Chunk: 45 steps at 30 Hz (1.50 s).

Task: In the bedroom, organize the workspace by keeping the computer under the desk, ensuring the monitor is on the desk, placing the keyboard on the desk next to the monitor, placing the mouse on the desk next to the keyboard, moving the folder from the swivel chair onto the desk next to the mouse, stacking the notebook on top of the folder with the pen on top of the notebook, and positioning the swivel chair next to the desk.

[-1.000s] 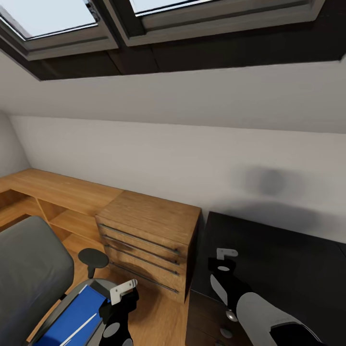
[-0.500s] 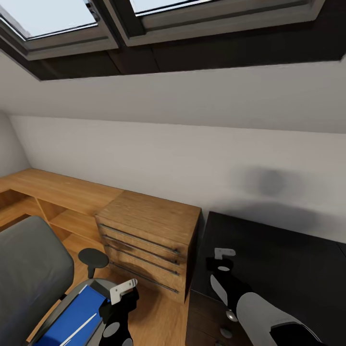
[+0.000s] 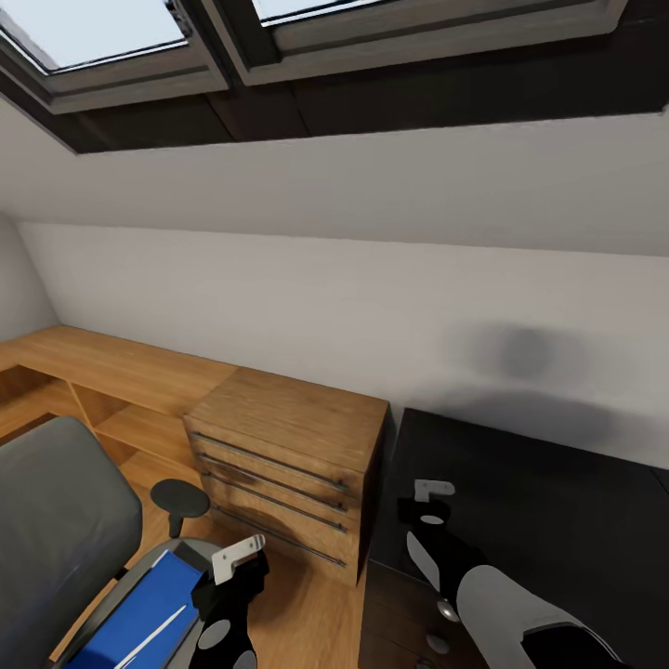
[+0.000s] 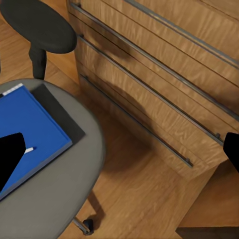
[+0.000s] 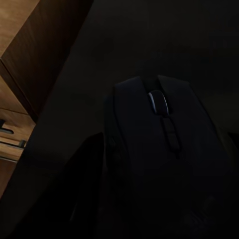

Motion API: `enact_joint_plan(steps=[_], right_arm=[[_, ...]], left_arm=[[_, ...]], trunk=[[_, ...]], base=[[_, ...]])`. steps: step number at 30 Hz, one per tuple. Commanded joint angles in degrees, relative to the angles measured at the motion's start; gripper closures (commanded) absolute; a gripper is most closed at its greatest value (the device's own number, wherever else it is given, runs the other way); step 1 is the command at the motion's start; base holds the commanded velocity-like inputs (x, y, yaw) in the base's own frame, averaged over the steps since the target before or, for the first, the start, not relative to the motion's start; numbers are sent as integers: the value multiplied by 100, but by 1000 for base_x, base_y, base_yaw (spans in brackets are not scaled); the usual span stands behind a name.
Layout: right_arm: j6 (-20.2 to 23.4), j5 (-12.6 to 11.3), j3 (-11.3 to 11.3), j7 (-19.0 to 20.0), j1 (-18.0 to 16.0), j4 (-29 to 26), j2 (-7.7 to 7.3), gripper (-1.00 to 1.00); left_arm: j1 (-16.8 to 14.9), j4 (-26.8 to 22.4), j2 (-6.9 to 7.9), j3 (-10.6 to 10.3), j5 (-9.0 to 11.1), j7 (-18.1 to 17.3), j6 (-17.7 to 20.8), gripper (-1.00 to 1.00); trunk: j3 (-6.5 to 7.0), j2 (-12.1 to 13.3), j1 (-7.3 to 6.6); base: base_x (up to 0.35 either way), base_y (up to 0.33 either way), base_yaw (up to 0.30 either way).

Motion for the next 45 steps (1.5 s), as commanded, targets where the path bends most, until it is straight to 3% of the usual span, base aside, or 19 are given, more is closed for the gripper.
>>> enact_joint_plan(steps=[1, 25, 35, 45], right_arm=[[2, -68, 48, -18, -4, -3, -2, 100], [2, -59, 57, -18, -4, -3, -2, 100], [-2, -46, 65, 4, -4, -1, 27, 100], [-7, -8, 82, 503, -4, -3, 42, 100]], left_arm=[[-7, -10, 7, -16, 11, 42, 35, -100], [-7, -10, 7, -16, 21, 42, 44, -100], [-7, -10, 7, -21, 21, 42, 42, -100], [-7, -10, 21, -25, -3, 42, -6, -100]], trunk=[[-27, -49, 24], [-458, -1011, 551], [-458, -1011, 551], [-458, -1011, 551]], base=[[0, 0, 0], [-42, 5, 0], [-60, 7, 0], [-1, 0, 0]])
